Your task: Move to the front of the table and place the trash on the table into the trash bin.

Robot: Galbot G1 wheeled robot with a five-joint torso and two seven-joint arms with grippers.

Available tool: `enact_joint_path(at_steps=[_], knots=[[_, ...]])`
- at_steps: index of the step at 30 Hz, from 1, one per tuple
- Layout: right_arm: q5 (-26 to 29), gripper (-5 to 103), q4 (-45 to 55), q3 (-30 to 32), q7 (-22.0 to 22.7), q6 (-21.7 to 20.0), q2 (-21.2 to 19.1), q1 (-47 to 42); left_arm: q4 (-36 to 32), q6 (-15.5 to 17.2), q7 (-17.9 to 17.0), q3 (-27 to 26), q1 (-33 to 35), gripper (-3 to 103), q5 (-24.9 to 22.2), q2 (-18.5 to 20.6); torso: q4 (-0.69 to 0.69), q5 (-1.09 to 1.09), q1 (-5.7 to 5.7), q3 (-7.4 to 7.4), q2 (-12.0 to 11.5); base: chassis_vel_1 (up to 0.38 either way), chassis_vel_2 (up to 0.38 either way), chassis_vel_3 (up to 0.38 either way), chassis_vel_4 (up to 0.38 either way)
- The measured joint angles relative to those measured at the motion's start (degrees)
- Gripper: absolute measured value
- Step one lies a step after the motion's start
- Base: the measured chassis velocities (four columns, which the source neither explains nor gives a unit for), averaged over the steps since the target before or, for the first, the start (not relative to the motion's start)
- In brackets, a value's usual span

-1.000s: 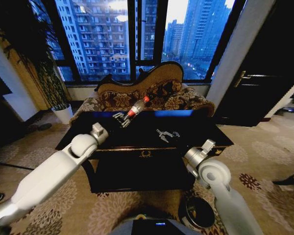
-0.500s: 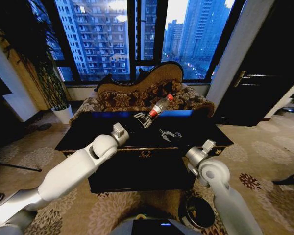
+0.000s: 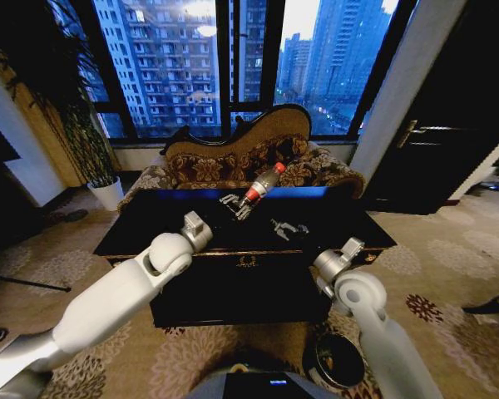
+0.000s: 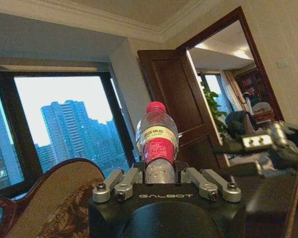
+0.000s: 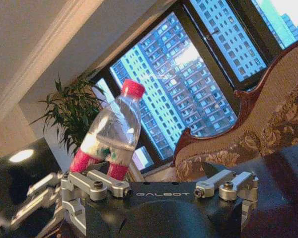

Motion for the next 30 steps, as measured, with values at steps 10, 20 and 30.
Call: enact_joint_path(at_steps=[10,20,30], knots=[[2.95,100,2.38,0.53,0.00,0.01,-3.13,0.11,-0.79,0.17,0.37,2.11,-0.57,28,-0.03,0.29,-0.02,0.01,0.00,0.00,0.00,0.000,0.000,0.000,0.000],[3.52,100,2.74,0.09,0.00,0.00,-3.17,0.17,-1.13,0.79,0.33,5.86,-3.26,28,-0.28,0.17,-0.01,0.01,0.00,0.00,0.00,0.000,0.000,0.000,0.000],[3.47,100,2.29,0.22,0.00,-0.01,-3.08,0.20,-1.15,1.52,0.18,8.57,-5.70,28,-1.56,-0.28,-0.02,0.00,0.00,0.00,0.00,0.000,0.000,0.000,0.000]])
